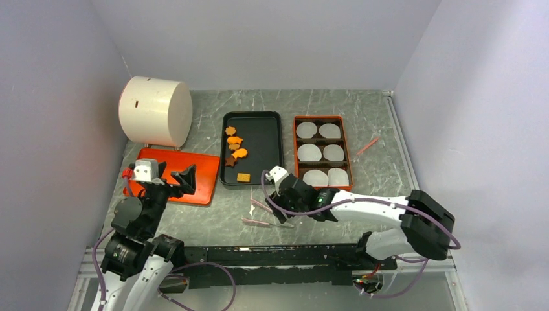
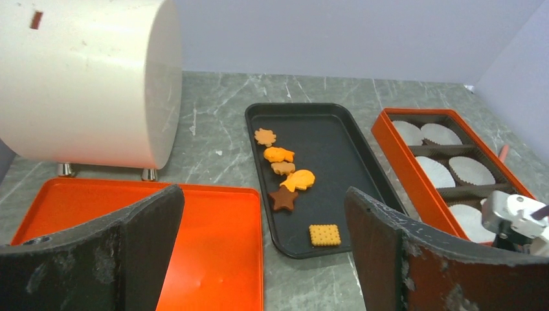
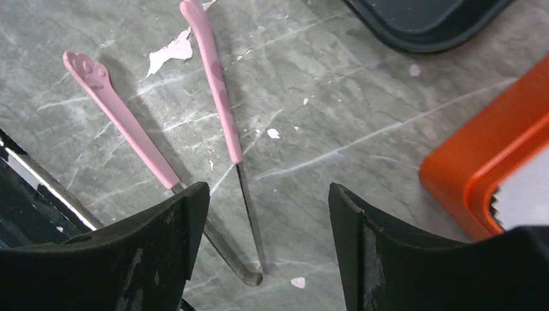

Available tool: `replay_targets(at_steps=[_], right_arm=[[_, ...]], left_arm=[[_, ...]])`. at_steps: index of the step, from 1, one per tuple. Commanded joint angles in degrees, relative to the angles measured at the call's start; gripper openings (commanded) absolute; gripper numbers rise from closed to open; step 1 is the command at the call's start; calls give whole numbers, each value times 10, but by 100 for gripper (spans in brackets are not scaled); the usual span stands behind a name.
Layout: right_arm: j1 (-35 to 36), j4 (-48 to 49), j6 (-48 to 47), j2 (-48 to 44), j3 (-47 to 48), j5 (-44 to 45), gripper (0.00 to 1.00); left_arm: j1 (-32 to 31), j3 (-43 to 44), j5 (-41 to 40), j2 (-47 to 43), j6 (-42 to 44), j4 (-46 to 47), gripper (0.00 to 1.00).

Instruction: Pack the cookies

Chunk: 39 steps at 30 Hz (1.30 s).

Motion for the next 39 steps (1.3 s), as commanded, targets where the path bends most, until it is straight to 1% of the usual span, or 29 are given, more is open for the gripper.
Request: replay_targets(at_steps=[1, 4, 12, 13, 18, 20, 23, 30, 39], right_arm=[[1, 68, -17, 32, 3, -33, 68], [1, 78, -25, 61, 12, -39, 58], [2, 99, -28, 116, 19, -63, 41], [2, 100, -27, 119, 19, -64, 37], [2, 101, -22, 106, 19, -64, 12], [2, 101, -20, 97, 18, -63, 9], [2, 101, -8, 83, 17, -55, 0], [2, 114, 52, 44, 14, -16, 0], [7, 127, 172, 13, 20, 60, 0]], left_arm=[[4, 24, 39, 38, -28, -9, 98], [4, 32, 60, 68, -38, -19, 98], [4, 17, 117, 109, -110, -18, 98], [4, 13, 123, 114, -118, -16, 98], [4, -13, 171, 153, -180, 2, 98], [4, -33, 200, 166, -204, 26, 98], [4, -62, 229, 180, -240, 53, 98], [3, -118, 268, 181, -315, 106, 98], [-4, -191, 276, 132, -406, 144, 98]])
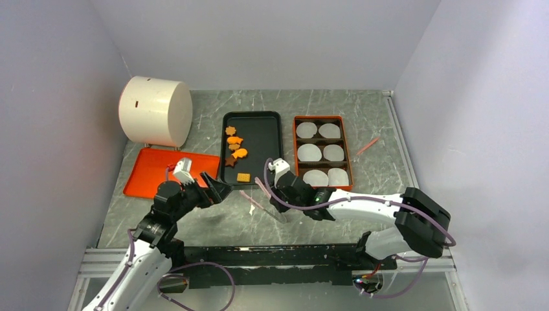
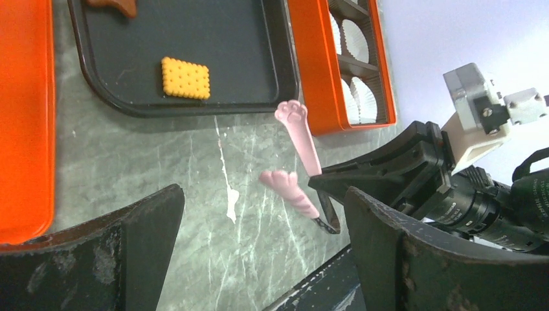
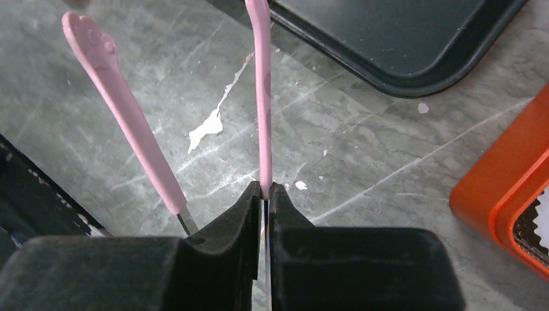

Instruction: Pack the cookies

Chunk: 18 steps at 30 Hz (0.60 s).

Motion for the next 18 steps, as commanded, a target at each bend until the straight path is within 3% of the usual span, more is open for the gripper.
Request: replay_targets(at_steps=[1, 10, 12, 18], right_arm=[[8, 35, 86, -29, 12, 58, 0], [34, 26, 184, -33, 22, 143, 0], [46, 21, 201, -26, 28, 162, 0], [73, 13, 221, -13, 45, 191, 0]], left_arm=[[-5, -22, 10, -28, -65, 47, 98], [-41, -62, -5, -4, -136, 160, 98], [-64, -60, -24, 21, -137, 191, 91], [-162, -58, -124, 85, -145, 258, 87]])
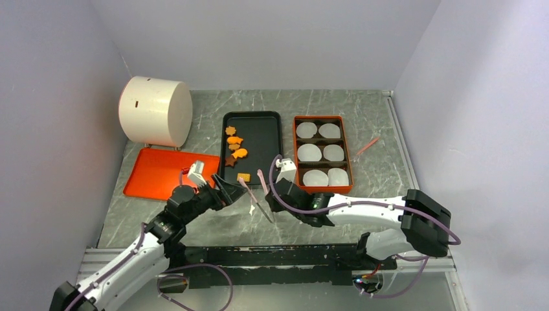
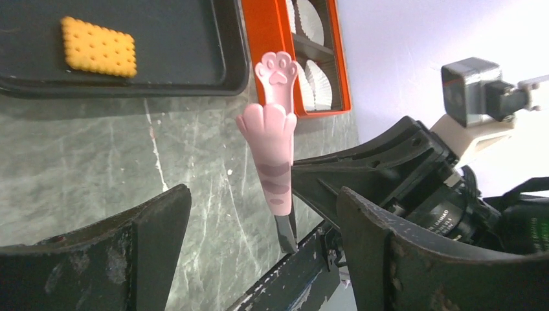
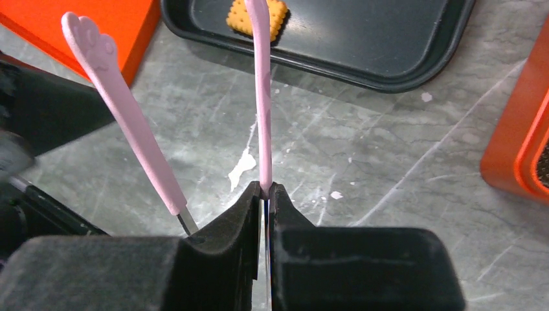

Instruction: Pack the cookies

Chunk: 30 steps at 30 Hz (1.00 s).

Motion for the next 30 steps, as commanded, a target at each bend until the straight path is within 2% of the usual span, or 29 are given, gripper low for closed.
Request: replay_targets(at_steps=[1, 5, 10, 14, 20, 30], right_arm=[[17, 12, 33, 4, 37, 44, 0], [25, 12, 34, 12, 47, 45, 0], [32, 12, 36, 15, 47, 43, 0], [33, 12, 37, 15, 47, 46, 0], [33, 13, 36, 15, 43, 43, 0], [35, 13, 36, 18, 47, 42, 0]], left_arm=[[-60, 3, -88, 36, -19, 101, 86], [-113, 4, -133, 87, -23, 142, 83], [-157, 3, -185, 127, -28, 192, 69], [-181, 1, -236, 119, -33, 184, 61], [-196, -10, -297, 91, -47, 170, 58], [-201, -13, -323, 129, -59, 206, 48]])
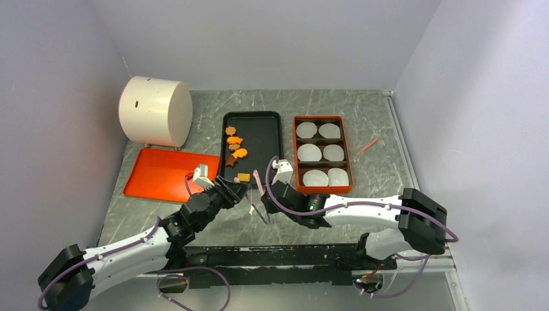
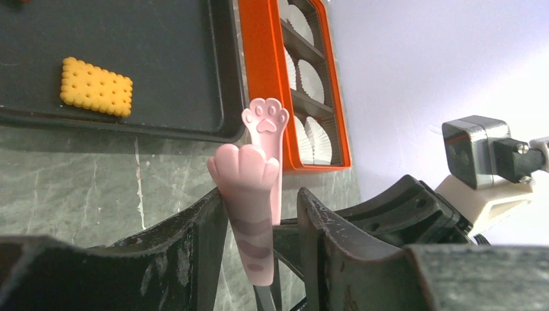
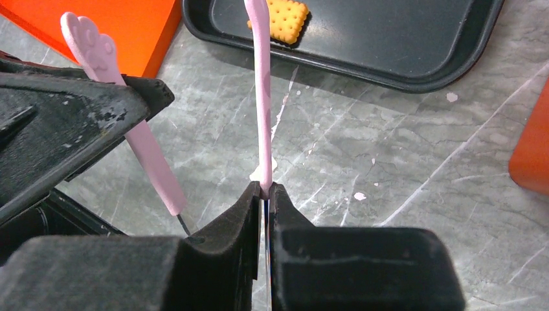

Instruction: Pack the cookies

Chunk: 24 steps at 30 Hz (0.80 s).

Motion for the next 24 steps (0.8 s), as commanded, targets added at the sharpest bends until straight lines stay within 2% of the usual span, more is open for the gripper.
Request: replay_targets(at_steps=[1, 4, 8, 9, 11, 14, 24], right_arm=[[4, 13, 6, 1, 23, 16, 0], [5, 21, 1, -2, 20, 12, 0], [5, 29, -5, -12, 12, 12, 0], [5, 30, -7, -15, 11, 13, 0], [5, 35, -14, -23, 7, 13, 0], [5, 47, -32, -36, -3, 9, 8], [5, 80, -128, -95, -32, -30, 56]], left_arm=[[-4, -2, -23, 25, -9, 48, 44], [-4, -6, -20, 41, -16, 69, 34], [-4, -8, -21, 47, -52, 68, 9], [-3, -6, -20, 47, -63, 60, 6], [-4, -1, -20, 46, -92, 40, 5], [-4, 7, -23, 38, -125, -1, 5], [-4, 24, -54, -4, -209, -97, 5]])
